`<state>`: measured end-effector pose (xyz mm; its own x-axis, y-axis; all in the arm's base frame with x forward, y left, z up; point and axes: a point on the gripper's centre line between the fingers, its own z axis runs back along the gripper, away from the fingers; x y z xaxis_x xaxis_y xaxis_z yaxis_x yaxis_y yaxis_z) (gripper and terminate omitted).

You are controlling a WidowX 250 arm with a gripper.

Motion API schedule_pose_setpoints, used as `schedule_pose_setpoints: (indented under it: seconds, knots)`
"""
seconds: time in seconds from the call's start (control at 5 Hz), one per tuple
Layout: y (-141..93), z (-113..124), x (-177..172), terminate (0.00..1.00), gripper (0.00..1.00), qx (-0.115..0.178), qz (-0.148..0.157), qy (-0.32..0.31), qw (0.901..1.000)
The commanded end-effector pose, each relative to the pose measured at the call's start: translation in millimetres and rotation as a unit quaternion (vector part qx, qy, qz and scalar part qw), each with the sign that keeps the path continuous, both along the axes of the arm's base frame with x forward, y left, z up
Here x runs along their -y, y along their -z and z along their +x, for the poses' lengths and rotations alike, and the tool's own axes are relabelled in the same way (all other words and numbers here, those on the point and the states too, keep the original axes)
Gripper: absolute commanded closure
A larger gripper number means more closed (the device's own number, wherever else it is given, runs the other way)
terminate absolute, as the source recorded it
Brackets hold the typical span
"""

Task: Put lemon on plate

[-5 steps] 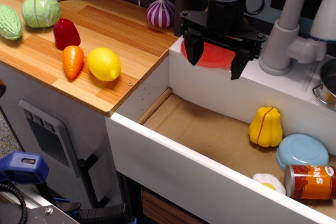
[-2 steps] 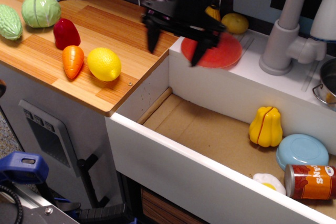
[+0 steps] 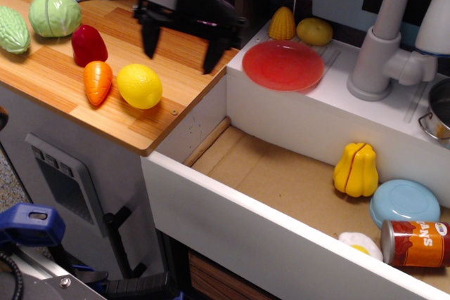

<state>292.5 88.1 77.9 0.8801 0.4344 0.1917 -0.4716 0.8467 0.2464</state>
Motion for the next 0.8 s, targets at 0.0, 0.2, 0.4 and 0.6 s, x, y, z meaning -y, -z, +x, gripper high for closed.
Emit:
schedule_pose_setpoints:
  seconds: [0.0,0.2,0.4,0.6]
  knots:
    - [-7.5,-5.0,-18.9,0.0,0.0,0.047,0.019,-0.018,0.9986]
    - [2.5,-4.1,-29.6,0.0,0.0,0.054,0.015,-0.016,0.9983]
    - [10.7,0.4,-40.2,0.0,0.0,0.069,0.02,-0.011,0.9974]
    - [21.2,7.0,-49.9,0.0,0.0,0.056,0.009,0.006,0.9984]
